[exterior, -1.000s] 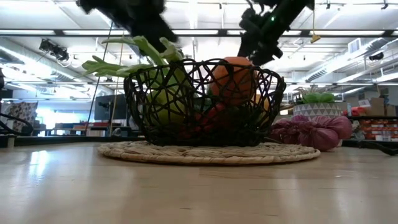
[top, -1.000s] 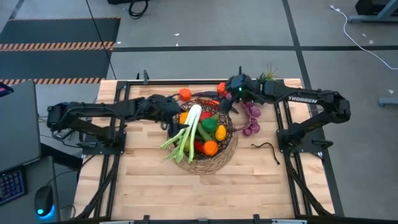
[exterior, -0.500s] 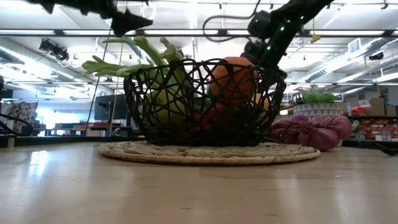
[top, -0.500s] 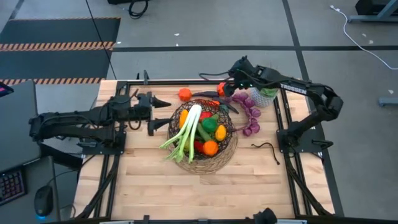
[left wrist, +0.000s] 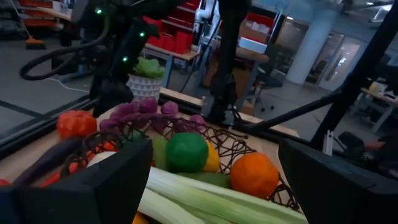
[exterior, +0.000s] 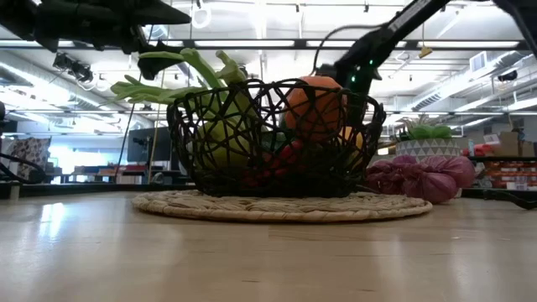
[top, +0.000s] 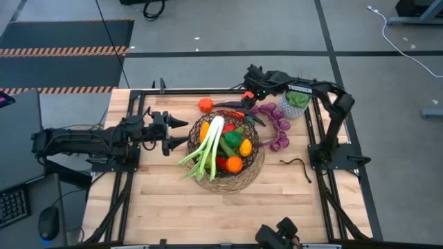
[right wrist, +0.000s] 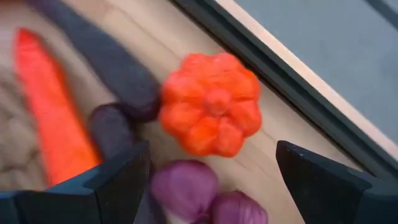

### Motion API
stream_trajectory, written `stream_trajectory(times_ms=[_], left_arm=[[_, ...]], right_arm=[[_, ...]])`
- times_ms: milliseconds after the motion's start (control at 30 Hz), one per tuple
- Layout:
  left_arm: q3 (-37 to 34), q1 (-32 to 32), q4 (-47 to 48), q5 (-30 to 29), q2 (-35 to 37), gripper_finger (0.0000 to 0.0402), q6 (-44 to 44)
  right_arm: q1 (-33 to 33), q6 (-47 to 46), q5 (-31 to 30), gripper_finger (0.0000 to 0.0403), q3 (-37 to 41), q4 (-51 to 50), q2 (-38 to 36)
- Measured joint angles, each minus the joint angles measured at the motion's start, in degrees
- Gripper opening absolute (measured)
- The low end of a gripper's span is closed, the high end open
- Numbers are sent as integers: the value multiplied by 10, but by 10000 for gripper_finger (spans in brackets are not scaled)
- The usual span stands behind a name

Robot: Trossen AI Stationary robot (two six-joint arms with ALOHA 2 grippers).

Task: Build produce basket
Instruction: Put the right orange squash into the black basket

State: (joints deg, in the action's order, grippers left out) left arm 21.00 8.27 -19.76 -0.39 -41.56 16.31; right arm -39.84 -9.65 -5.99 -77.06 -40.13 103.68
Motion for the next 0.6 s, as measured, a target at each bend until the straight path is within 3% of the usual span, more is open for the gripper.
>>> stream_trajectory(times_ms=[300,600], left_arm=[[0,-37,-7,-30,0,355,12],[0,-48,-6,-71,0,355,10]], right_arm=[[-33,-22,74,353,-1,56,43],[-44,-14,58,359,-2,76,60]])
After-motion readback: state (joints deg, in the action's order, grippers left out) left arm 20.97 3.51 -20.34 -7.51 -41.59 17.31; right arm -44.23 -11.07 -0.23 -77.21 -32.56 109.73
